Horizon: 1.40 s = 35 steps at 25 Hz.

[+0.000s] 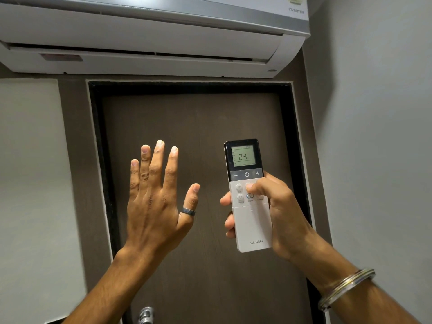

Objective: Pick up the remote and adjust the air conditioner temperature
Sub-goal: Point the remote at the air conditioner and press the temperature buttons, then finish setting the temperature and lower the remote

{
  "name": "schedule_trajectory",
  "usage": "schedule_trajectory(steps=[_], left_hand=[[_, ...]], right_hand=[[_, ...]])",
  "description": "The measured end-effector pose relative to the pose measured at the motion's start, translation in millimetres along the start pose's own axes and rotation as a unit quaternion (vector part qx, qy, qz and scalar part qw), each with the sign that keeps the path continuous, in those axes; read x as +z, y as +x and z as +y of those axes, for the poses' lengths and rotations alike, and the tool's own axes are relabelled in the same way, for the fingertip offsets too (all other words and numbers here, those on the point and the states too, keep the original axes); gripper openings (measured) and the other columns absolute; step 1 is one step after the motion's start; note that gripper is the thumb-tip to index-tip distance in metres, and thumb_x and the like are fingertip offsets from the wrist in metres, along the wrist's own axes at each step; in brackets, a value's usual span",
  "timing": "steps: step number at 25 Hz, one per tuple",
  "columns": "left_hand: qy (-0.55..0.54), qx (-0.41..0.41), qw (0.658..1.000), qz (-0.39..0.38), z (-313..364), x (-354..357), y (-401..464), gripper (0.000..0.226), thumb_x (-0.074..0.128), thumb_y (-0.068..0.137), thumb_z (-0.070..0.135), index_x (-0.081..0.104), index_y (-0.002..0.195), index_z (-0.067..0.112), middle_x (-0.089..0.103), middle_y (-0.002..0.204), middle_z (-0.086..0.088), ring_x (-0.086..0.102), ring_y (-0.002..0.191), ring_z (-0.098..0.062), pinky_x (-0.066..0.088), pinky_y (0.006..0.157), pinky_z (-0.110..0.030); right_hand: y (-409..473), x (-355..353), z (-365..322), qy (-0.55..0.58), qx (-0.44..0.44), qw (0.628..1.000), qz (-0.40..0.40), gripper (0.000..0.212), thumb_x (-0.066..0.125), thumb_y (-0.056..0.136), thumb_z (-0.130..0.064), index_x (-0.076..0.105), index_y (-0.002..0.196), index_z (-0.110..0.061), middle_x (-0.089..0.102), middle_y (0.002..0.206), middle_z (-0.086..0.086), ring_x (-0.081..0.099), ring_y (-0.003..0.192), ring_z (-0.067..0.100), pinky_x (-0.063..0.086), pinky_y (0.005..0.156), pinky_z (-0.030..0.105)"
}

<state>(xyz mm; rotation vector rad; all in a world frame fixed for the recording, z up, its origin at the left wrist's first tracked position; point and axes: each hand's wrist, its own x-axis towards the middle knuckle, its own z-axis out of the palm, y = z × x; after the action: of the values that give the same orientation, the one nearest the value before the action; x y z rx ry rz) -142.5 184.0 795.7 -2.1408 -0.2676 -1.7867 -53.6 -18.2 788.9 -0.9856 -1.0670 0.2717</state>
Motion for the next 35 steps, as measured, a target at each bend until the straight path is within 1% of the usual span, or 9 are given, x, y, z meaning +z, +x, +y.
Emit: schedule_trajectory(steps=[14, 19, 22, 24, 26, 27, 29, 32, 35], left_hand=[[-0.013, 0.003, 1.000, 0.003, 2, -4, -2, 0.079, 0.041, 0.099, 0.054, 0.026, 0.163, 0.010, 0.014, 0.174, -0.015, 0.002, 0.162, -0.030, 0.002, 0.132, -0.048], [-0.020, 0.001, 1.000, -0.006, 6, -3, -4, 0.079, 0.042, 0.100, 0.054, 0.027, 0.163, 0.009, 0.014, 0.173, -0.017, 0.003, 0.162, -0.032, 0.004, 0.132, -0.050], [-0.025, 0.000, 1.000, -0.016, 10, 2, -12, 0.079, 0.041, 0.100, 0.054, 0.025, 0.163, 0.009, 0.014, 0.173, -0.016, 0.003, 0.162, -0.032, 0.004, 0.132, -0.050], [-0.034, -0.003, 0.999, -0.033, 16, 9, -28, 0.079, 0.040, 0.101, 0.054, 0.024, 0.164, 0.010, 0.013, 0.174, -0.015, 0.002, 0.162, -0.031, 0.003, 0.132, -0.049], [-0.045, -0.005, 0.997, -0.067, 28, 20, -56, 0.079, 0.038, 0.101, 0.055, 0.022, 0.164, 0.012, 0.012, 0.174, -0.014, 0.000, 0.163, -0.030, 0.001, 0.132, -0.047], [-0.054, -0.007, 0.994, -0.092, 36, 27, -75, 0.078, 0.038, 0.101, 0.055, 0.022, 0.164, 0.012, 0.012, 0.174, -0.014, 0.000, 0.163, -0.030, 0.001, 0.132, -0.047], [-0.077, -0.017, 0.987, -0.140, 52, 40, -115, 0.078, 0.037, 0.101, 0.055, 0.022, 0.164, 0.012, 0.013, 0.174, -0.014, 0.000, 0.163, -0.030, 0.002, 0.132, -0.048], [-0.124, -0.014, 0.958, -0.259, 91, 62, -197, 0.078, 0.035, 0.102, 0.056, 0.019, 0.165, 0.013, 0.010, 0.175, -0.013, -0.005, 0.163, -0.029, -0.003, 0.132, -0.044], [-0.177, -0.006, 0.911, -0.373, 137, 83, -287, 0.077, 0.034, 0.103, 0.055, 0.018, 0.165, 0.012, 0.008, 0.175, -0.013, -0.008, 0.162, -0.027, -0.004, 0.132, -0.044]], right_hand=[[-5, -1, -1, -0.019, -0.009, 1.000, 0.014, 0.039, 0.052, 0.084, -0.029, 0.055, 0.117, -0.009, 0.078, 0.086, 0.011, 0.072, 0.061, 0.030, 0.064, 0.057, 0.044], [-6, 2, 0, -0.067, -0.028, 0.996, 0.052, 0.041, 0.085, 0.079, -0.020, 0.058, 0.108, -0.013, 0.075, 0.076, 0.003, 0.073, 0.053, 0.029, 0.062, 0.051, 0.040], [-10, 3, 10, -0.129, -0.035, 0.987, 0.093, 0.047, 0.090, 0.073, -0.018, 0.056, 0.105, -0.026, 0.074, 0.078, -0.007, 0.075, 0.053, 0.021, 0.061, 0.048, 0.033], [-16, 2, 21, -0.216, -0.057, 0.965, 0.136, 0.052, 0.082, 0.070, -0.035, 0.044, 0.106, -0.038, 0.070, 0.088, -0.031, 0.075, 0.072, 0.000, 0.057, 0.051, 0.013], [-28, -2, 40, -0.274, -0.058, 0.945, 0.169, 0.057, 0.074, 0.071, -0.040, 0.032, 0.109, -0.033, 0.054, 0.090, -0.057, 0.063, 0.087, -0.022, 0.050, 0.052, 0.003], [-37, -8, 57, -0.293, -0.049, 0.937, 0.183, 0.058, 0.072, 0.074, -0.041, 0.028, 0.110, -0.031, 0.054, 0.092, -0.057, 0.062, 0.089, -0.022, 0.050, 0.052, 0.004], [-59, -20, 95, -0.313, -0.010, 0.925, 0.215, 0.057, 0.069, 0.078, -0.043, 0.028, 0.115, -0.032, 0.062, 0.102, -0.034, 0.065, 0.091, -0.007, 0.053, 0.055, 0.008], [-109, -50, 162, -0.332, 0.095, 0.894, 0.285, 0.059, 0.076, 0.079, -0.039, 0.040, 0.123, -0.024, 0.045, 0.119, -0.003, 0.060, 0.089, 0.002, 0.048, 0.060, 0.003], [-170, -91, 227, -0.356, 0.217, 0.835, 0.360, 0.060, 0.082, 0.071, -0.039, 0.056, 0.122, -0.022, 0.051, 0.115, -0.001, 0.059, 0.098, 0.014, 0.052, 0.077, 0.021]])
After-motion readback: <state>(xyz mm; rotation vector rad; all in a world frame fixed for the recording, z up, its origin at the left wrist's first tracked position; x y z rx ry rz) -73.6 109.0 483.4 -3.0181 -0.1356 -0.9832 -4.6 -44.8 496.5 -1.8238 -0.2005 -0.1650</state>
